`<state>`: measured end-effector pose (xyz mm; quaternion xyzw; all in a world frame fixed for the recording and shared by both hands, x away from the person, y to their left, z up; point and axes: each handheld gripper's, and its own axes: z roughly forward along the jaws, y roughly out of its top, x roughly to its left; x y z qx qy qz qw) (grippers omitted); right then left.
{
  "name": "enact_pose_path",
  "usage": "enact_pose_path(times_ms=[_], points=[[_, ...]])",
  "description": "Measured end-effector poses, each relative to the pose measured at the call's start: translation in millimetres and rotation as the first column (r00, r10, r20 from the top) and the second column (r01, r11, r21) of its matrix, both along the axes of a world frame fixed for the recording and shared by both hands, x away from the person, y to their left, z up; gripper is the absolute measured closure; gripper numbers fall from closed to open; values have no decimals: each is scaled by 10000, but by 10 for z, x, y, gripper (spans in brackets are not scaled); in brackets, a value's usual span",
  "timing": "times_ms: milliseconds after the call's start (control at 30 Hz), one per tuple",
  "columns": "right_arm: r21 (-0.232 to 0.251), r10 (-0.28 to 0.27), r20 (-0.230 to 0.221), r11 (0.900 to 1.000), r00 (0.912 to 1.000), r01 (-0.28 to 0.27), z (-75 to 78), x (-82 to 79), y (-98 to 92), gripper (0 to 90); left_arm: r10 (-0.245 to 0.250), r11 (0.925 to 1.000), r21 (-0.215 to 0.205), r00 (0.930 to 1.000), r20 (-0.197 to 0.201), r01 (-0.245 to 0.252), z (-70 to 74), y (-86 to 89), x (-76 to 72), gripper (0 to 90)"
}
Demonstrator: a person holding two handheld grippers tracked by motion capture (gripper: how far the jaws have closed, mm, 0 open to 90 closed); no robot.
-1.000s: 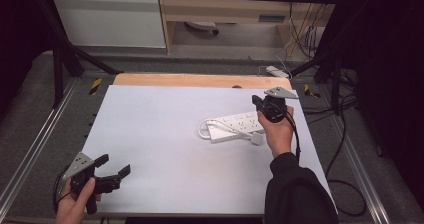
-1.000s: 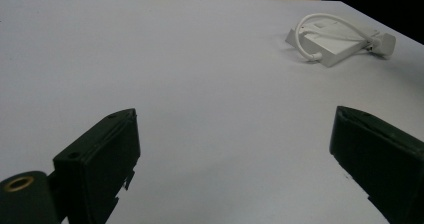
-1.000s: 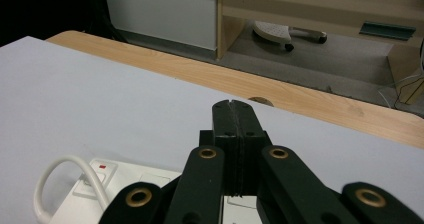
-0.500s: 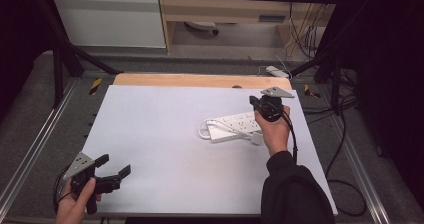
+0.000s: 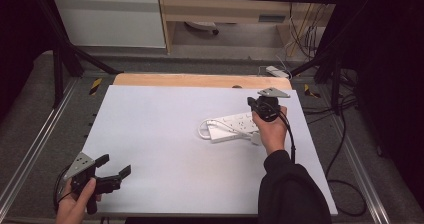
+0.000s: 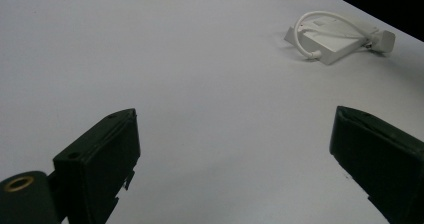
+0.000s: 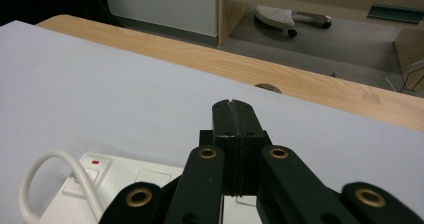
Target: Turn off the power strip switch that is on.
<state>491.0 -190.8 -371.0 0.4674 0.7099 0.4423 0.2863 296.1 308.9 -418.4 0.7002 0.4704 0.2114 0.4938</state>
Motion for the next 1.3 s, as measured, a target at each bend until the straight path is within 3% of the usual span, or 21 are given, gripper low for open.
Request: enact_pose_path(times_ms=[1000,1300], points=[[-222,125,-411,9997,9991,-135,-136,76,132,900,-74,9999,148,10000,-65,74,-6,-12,1,59],[-495,175,-632,9986,9978,-207,-207,87,177,900,-46,9999,159,10000,-45,47,-6,-15,-1,59]])
